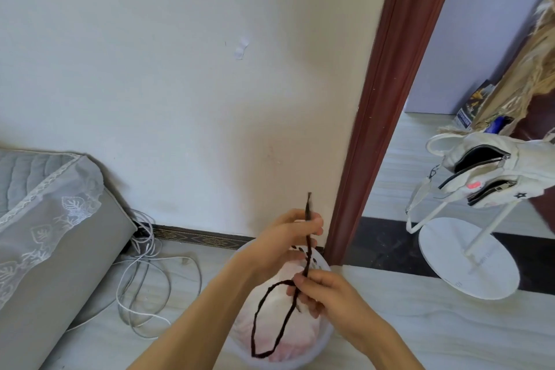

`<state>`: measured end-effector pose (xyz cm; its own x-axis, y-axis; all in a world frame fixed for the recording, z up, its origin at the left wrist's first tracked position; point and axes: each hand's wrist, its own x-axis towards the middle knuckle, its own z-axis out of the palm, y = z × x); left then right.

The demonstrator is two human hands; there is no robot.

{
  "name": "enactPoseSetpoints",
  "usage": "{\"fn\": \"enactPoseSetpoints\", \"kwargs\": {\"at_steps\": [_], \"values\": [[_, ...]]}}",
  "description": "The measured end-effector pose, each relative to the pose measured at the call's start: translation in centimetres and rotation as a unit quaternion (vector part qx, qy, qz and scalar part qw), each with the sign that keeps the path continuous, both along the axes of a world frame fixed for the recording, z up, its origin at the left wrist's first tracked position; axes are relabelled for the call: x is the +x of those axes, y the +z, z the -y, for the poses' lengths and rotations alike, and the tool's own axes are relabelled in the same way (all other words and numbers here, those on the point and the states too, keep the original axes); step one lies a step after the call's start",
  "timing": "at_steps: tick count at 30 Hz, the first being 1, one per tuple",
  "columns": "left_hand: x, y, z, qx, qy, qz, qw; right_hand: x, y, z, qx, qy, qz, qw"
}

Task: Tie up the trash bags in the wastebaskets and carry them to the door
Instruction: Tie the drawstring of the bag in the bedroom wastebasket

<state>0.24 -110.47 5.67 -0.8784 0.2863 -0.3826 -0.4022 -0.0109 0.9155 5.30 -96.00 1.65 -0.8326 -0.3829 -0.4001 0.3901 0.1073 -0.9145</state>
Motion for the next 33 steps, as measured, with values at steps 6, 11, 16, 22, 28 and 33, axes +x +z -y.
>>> {"fn": "enactPoseSetpoints", "kwargs": {"at_steps": [6,11,16,22,28,33], "values": [[1.3,-2.5,2.9,-0.151,-0.087,-0.027,0.984,-1.0,-0.1,-0.9,-0.154,-0.088,0.105,0.979],[2.3,-4.2,1.7,-0.273,-0.152,-0.155,0.937,-1.3,0.0,-2.3,-0.145,-0.083,0.085,0.982],[1.8,-3.9,1.0,-0.378,-0.175,-0.213,0.884,-1.1,-0.4,-3.4,-0.092,-0.074,0.027,0.993],[1.2,-5.0,1.3,-0.321,-0.157,-0.127,0.925,-0.8,-0.9,-3.3,0.095,-0.109,-0.144,0.979],[0.9,-5.1,1.9,-0.227,-0.138,-0.070,0.961,0.1,-1.5,-2.8,0.154,-0.128,-0.318,0.927],[1.1,-4.5,2.0,-0.176,-0.096,-0.023,0.979,-0.5,-3.1,-1.1,0.150,-0.242,-0.294,0.912]]}}
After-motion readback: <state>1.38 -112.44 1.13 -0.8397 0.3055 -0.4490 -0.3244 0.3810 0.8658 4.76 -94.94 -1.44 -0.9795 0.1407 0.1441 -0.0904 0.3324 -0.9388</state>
